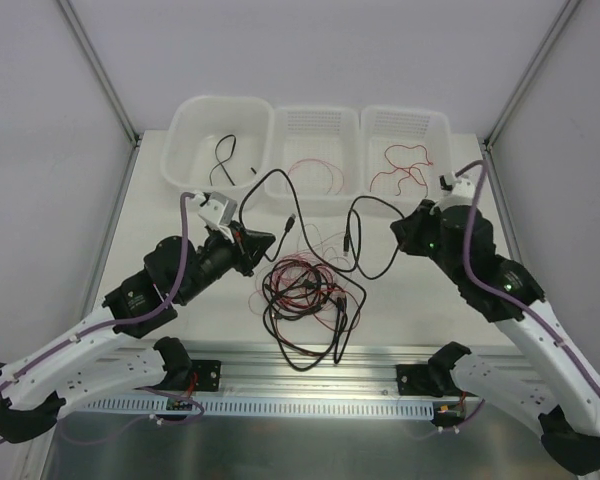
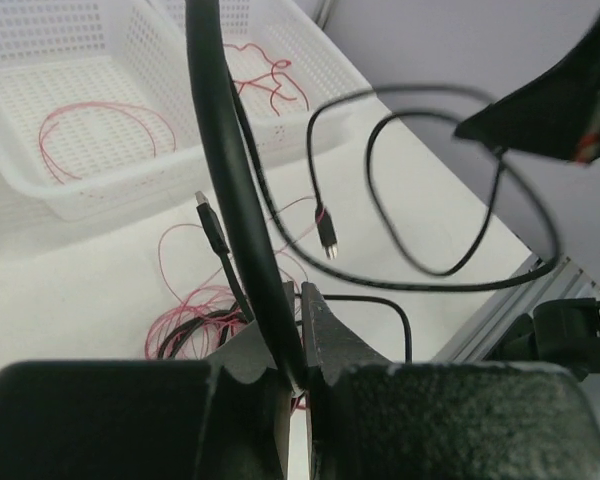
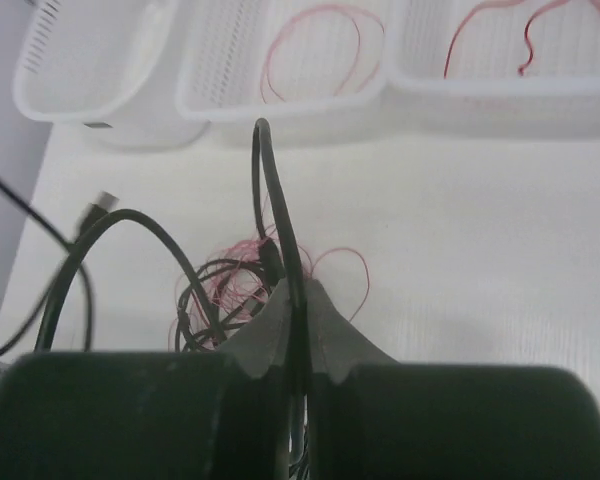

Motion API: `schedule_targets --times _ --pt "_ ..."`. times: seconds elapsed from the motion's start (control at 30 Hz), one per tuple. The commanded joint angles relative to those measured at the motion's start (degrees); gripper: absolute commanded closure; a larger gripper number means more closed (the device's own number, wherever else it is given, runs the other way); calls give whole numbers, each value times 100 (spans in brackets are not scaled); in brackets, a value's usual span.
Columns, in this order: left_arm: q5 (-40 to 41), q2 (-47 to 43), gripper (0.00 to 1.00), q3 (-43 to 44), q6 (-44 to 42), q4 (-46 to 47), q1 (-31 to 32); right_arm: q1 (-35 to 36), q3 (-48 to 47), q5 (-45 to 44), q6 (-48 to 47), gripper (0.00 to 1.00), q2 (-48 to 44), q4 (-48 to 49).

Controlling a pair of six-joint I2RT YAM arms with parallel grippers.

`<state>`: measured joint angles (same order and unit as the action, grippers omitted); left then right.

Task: Untangle the cables

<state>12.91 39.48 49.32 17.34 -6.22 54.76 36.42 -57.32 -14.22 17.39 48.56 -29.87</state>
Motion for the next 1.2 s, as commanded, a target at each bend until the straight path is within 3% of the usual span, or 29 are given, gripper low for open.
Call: schedule_targets --times 0.0,0.23,0.4,0.57,0.8,0.97,1.17 --pt "-183 182 100 156 173 24 17 102 -779 -503 -596 99 -337 -1029" --pt "-517 332 100 280 322 15 17 567 -605 103 -1360 99 -874 252" --pt "-710 253 100 227 463 -28 8 620 124 181 -1633 99 -796 1884" --pt "-596 -19 100 104 524 -90 17 902 388 -537 -2222 99 -50 2837" --pt "-473 -301 100 -36 551 -283 17 919 617 664 -1827 99 1365 3960" --pt "-324 -503 100 -124 586 -406 17 910 512 1595 -1309 99 1657 4848" --pt "-210 -661 100 -186 656 -520 17 919 -235 2273 -1045 99 1517 5043"
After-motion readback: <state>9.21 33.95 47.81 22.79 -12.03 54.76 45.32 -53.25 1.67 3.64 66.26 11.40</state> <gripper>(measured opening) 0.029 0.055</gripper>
